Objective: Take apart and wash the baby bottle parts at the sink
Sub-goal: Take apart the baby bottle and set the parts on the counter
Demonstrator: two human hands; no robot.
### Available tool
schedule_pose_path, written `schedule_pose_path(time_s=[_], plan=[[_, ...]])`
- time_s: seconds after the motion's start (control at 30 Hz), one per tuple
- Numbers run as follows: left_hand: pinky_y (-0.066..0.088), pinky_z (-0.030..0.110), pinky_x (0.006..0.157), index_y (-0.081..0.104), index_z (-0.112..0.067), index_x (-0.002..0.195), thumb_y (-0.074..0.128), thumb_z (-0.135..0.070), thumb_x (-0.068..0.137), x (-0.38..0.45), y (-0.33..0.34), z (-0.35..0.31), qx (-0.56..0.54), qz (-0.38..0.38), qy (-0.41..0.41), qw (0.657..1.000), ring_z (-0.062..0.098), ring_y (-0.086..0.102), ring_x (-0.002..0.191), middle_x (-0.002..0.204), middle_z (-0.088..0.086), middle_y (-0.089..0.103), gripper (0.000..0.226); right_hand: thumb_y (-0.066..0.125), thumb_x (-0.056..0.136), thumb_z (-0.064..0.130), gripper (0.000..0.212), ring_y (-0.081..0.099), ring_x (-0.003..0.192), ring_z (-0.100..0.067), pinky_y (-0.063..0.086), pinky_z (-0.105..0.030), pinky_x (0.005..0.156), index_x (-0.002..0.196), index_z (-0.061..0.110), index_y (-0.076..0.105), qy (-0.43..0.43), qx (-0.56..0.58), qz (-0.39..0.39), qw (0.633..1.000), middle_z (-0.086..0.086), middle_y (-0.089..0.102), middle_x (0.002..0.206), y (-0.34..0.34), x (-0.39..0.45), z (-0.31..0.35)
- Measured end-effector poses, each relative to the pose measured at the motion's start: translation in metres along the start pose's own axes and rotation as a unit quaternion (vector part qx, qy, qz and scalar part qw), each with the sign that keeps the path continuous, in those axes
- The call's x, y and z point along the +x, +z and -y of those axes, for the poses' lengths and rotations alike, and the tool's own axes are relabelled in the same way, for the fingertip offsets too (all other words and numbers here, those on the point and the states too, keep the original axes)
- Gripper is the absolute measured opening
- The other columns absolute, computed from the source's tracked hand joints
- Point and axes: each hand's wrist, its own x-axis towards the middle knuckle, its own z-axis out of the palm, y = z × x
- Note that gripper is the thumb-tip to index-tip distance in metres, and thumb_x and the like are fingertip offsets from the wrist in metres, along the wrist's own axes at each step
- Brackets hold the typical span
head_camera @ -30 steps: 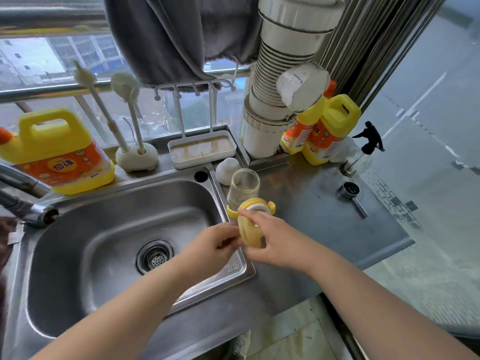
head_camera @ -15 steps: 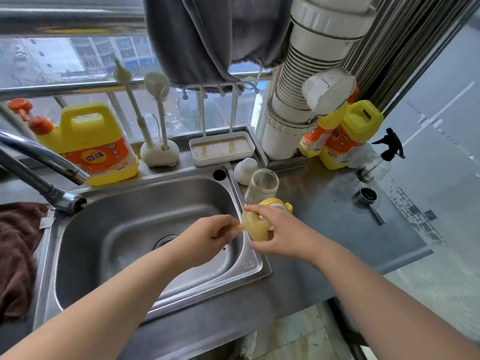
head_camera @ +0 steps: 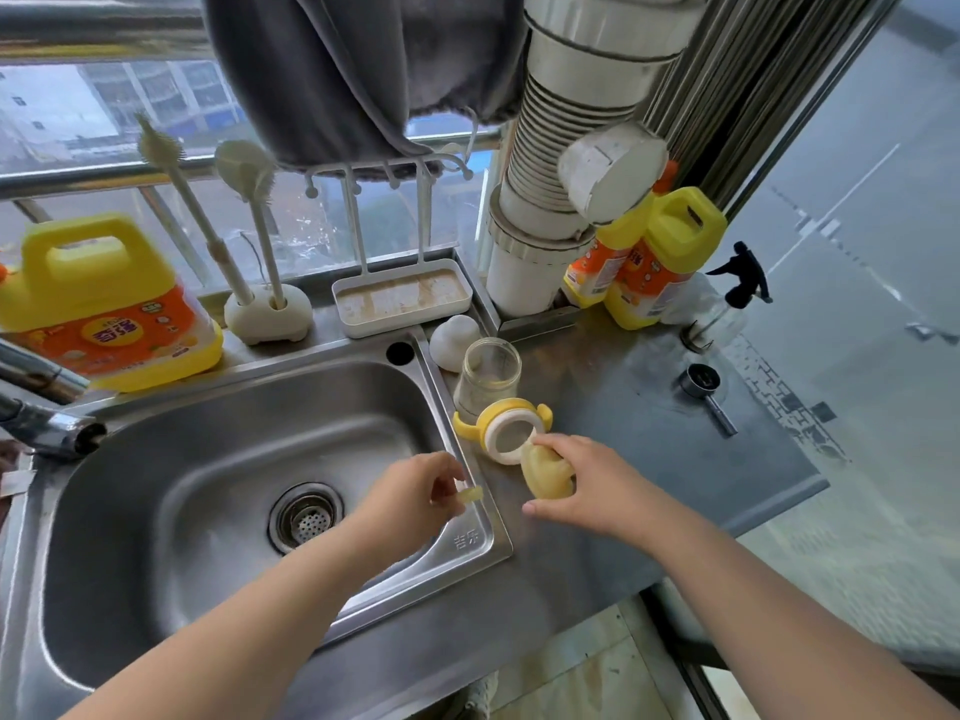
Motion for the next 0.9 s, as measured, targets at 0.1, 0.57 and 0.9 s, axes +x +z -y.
schedule_pose_path(time_s=[0.1, 0.57, 0.9], plan=[[0.045, 0.023, 0.076, 0.066, -0.013, 0.100, 0.062, -0.022, 0.090, 0.015, 0.020, -0.008, 0.032, 0.005, 0.013, 0.999, 0.015, 0.057, 0.084, 0.091, -0.004, 0.061, 0.014, 0.075, 0.073, 0.048, 0.081, 0.044, 0.124, -0.013, 0.038, -0.026, 0.099, 0.142, 0.031, 0.036, 0.028, 0.002, -0.024, 0.999, 0.003, 0.042, 0.140, -0.007, -0.001, -0.022], [0.046, 0.027, 0.042, 0.059, -0.012, 0.062, 0.088, -0.010, 0.054, 0.063, 0.099, -0.009, 0.132, -0.009, 0.103, 0.986, 0.026, 0.059, 0.054, 0.058, 0.001, 0.061, 0.030, 0.074, 0.067, 0.059, 0.080, 0.053, 0.112, -0.021, 0.044, -0.032, 0.083, 0.132, 0.031, 0.037, 0.006, -0.125, 0.042, 0.991, 0.008, 0.044, 0.129, 0.024, 0.014, -0.063], [0.033, 0.019, 0.039, 0.056, -0.014, 0.055, 0.087, -0.002, 0.044, 0.045, 0.087, 0.009, 0.176, -0.051, 0.084, 0.979, 0.024, 0.052, 0.045, 0.055, 0.000, 0.054, 0.035, 0.068, 0.067, 0.066, 0.076, 0.056, 0.106, -0.024, 0.045, -0.035, 0.077, 0.124, 0.020, 0.048, -0.055, -0.226, -0.003, 0.973, -0.001, 0.053, 0.115, 0.054, 0.024, -0.057]])
